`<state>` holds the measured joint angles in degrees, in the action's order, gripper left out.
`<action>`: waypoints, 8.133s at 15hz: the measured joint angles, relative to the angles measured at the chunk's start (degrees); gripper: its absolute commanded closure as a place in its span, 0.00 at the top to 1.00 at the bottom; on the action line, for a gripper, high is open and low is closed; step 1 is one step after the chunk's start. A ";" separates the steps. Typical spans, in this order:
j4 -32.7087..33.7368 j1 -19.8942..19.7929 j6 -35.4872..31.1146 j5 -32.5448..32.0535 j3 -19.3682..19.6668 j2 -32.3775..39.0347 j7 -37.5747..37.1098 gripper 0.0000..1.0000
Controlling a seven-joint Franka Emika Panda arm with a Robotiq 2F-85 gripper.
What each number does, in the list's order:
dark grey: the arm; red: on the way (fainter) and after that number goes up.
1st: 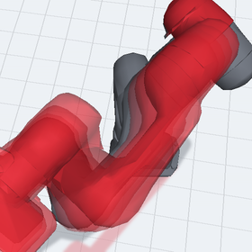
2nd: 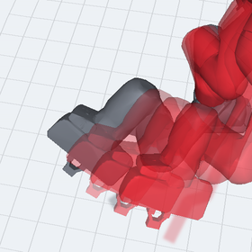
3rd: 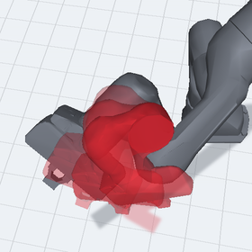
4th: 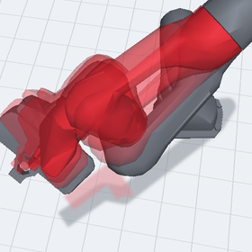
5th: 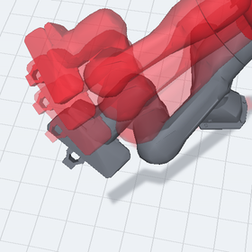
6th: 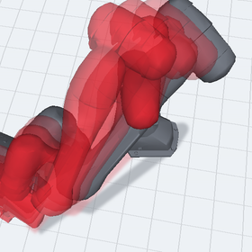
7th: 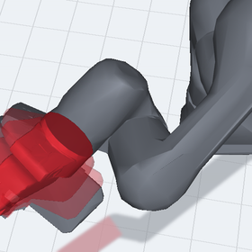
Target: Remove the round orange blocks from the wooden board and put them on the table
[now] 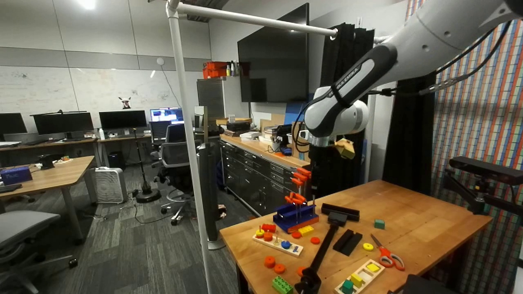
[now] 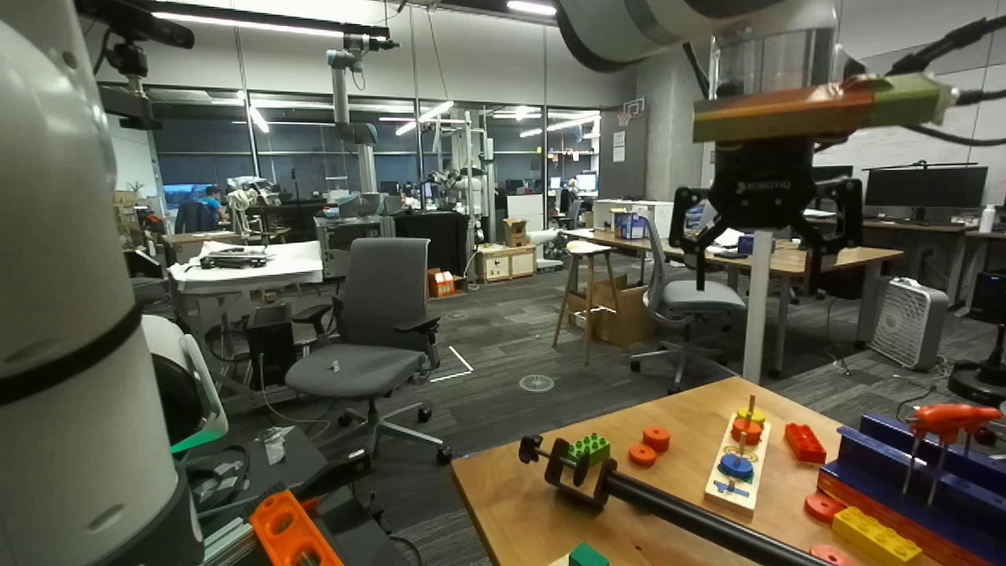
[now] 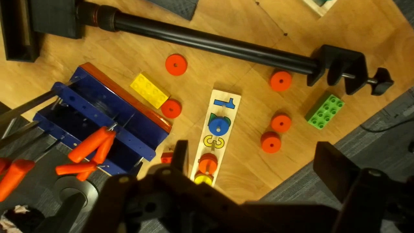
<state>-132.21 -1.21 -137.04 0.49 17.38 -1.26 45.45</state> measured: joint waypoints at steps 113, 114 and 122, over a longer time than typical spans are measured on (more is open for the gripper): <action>55.23 -7.06 3.17 -5.31 -19.46 54.77 -14.55 0.23; 54.98 -7.04 3.51 -5.31 -19.66 54.89 -14.52 0.23; 52.35 -6.94 5.49 -5.31 -23.16 55.07 -13.73 0.23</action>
<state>-79.86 -8.15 -131.55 -4.81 -5.78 53.81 31.72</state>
